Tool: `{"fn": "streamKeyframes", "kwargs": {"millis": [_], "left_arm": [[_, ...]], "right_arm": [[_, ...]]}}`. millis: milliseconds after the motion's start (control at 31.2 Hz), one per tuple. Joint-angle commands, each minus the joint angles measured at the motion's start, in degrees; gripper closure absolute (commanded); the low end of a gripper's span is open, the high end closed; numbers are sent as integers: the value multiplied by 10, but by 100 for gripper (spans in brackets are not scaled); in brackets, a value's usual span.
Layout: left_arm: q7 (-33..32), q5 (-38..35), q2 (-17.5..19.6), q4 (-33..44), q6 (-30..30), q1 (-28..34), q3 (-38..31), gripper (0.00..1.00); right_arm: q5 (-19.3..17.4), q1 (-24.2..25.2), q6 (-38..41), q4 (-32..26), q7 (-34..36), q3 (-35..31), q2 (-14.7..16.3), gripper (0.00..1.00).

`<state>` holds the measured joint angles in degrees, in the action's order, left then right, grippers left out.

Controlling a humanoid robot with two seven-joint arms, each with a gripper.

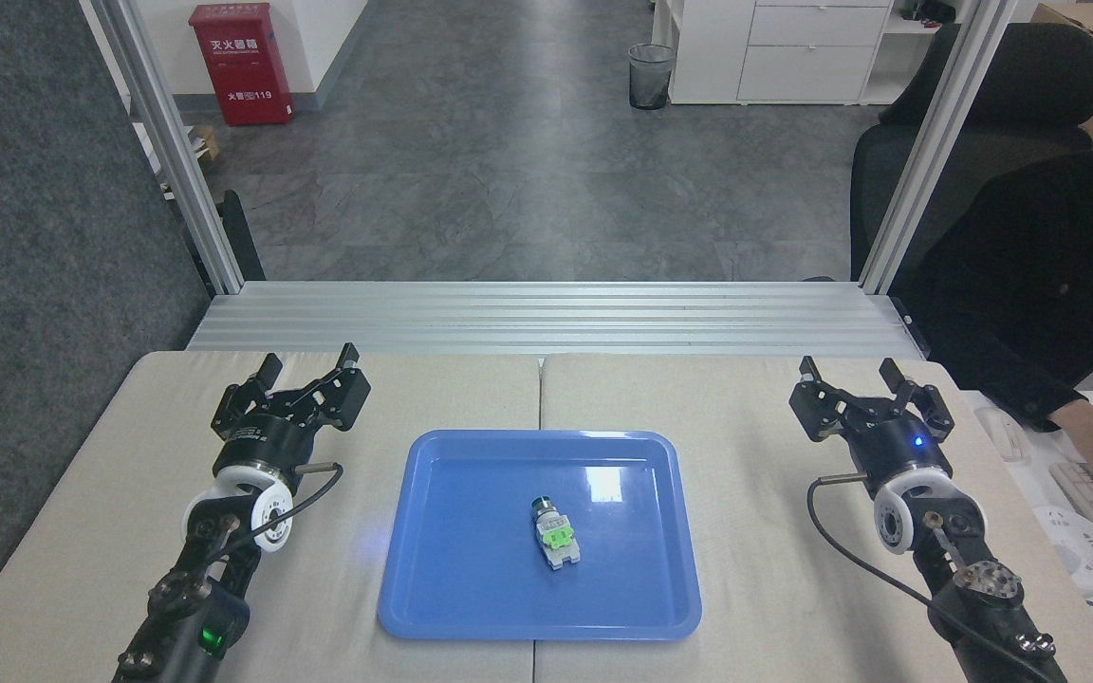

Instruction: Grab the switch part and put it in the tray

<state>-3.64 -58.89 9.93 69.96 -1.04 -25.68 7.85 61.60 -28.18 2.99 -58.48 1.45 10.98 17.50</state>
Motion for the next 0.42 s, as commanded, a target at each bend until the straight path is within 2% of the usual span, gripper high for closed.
{"fn": "streamKeyframes", "kwargs": {"millis": [0, 384], "left_arm": [[0, 0, 0, 0, 0, 0, 0, 0], [0, 0, 0, 0, 0, 0, 0, 0]], "right_arm": [[-1, 1, 0, -3, 0, -11, 10, 2], [-1, 0, 0, -3, 0, -9, 10, 2]]}}
